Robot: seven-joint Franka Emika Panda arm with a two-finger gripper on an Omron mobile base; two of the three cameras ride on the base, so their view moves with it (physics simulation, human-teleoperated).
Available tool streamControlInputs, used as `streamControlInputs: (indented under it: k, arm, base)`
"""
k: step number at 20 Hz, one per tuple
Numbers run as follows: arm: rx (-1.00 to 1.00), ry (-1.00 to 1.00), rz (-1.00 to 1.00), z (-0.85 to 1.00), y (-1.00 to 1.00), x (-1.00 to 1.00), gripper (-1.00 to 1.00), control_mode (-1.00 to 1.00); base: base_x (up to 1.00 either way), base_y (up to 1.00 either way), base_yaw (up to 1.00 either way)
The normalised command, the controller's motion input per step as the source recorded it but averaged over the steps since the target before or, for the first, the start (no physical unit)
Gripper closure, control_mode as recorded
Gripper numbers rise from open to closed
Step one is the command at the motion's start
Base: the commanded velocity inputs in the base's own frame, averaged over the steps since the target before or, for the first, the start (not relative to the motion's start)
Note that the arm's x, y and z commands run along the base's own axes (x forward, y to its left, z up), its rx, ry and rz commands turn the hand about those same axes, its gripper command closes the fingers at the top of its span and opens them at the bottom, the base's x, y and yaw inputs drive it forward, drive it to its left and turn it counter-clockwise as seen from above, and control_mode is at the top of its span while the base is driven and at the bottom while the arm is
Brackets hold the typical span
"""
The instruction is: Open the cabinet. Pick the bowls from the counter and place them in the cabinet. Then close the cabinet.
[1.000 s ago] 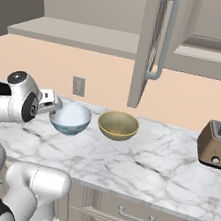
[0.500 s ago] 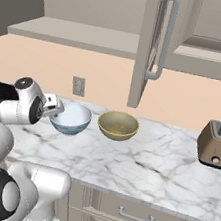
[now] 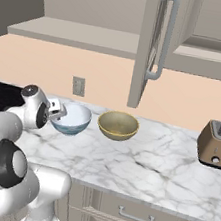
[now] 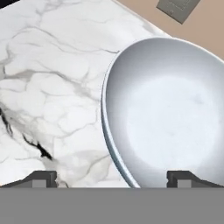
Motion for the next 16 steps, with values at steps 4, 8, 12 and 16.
streamControlInputs:
  k: [4, 8, 12, 16]
  arm:
    - [0.00, 0.00, 0.01, -0.26, 0.00, 0.36, -1.00, -1.00]
    - [0.00, 0.00, 0.02, -0.26, 0.00, 0.35, -1.00, -1.00]
    - [0.00, 0.01, 0.03, -0.19, 0.00, 0.20, 1.00, -1.00]
    - [0.00, 0.00, 0.00, 0.00, 0.00, 0.00, 1.00, -1.00]
  base:
    - [0.00, 0.00, 0.00]
    - [0.00, 0.00, 0.00]
    - [0.00, 0.00, 0.00]
    - [0.00, 0.00, 0.00]
